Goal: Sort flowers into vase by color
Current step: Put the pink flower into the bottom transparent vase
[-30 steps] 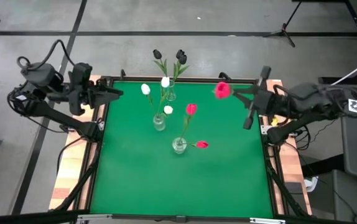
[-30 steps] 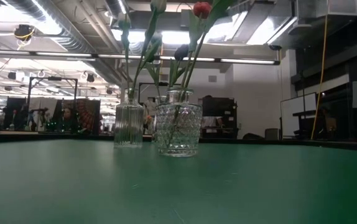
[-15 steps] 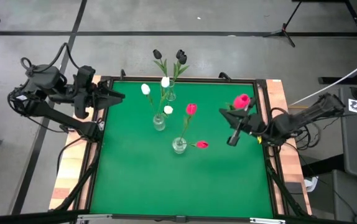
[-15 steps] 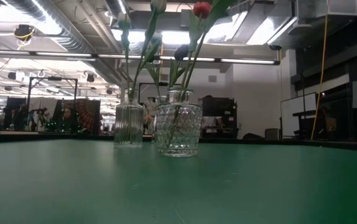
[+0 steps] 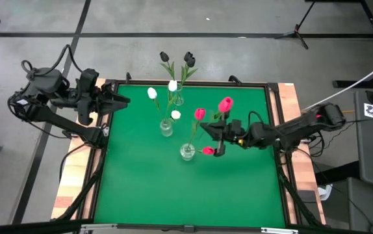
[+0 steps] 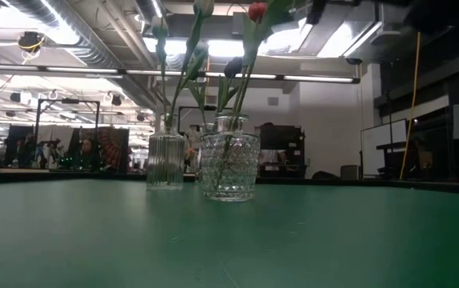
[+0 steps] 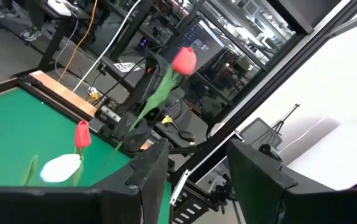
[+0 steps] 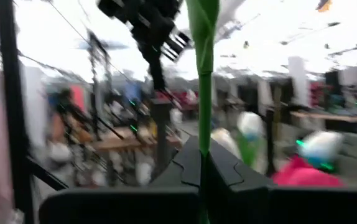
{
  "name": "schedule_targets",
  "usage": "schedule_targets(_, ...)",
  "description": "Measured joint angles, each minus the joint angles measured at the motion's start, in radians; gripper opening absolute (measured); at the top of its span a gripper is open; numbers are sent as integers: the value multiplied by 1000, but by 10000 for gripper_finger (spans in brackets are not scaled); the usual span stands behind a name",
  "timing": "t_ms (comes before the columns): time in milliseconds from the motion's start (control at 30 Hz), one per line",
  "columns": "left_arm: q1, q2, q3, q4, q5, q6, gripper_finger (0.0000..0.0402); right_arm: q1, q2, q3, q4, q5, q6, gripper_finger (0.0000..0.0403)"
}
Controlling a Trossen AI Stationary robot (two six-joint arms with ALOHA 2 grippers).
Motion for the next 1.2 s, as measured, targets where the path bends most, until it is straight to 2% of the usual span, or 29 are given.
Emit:
schedule_targets(167,0,-16,-1,-3,-1,1,163,-64,157,-1,277,-169,90,0)
schedule_targets(300,0,-34,-1,-7,-1,1,162,-75,236,-18,405,-218,153,0)
schedule_targets(433,0,-52,-1,-32,-20,2,162,-72,259,-54,406,-219,191,0)
schedule_targets(567,0,-66,-1,-65,-42,2,162,-76,243,-96,512,-259,144,0)
schedule_targets(900,0,-75,-1,-83,-75,20,162,-85,223,-256,505,-256,221,0)
schedule_targets(1000,0,-75,-1,-83,-94,23,162,-86,222,-256,508,-254,222,0)
schedule_targets(1200,0,-74,-1,-83,-119,24,163,-89,273,-196,507,-318,221,0)
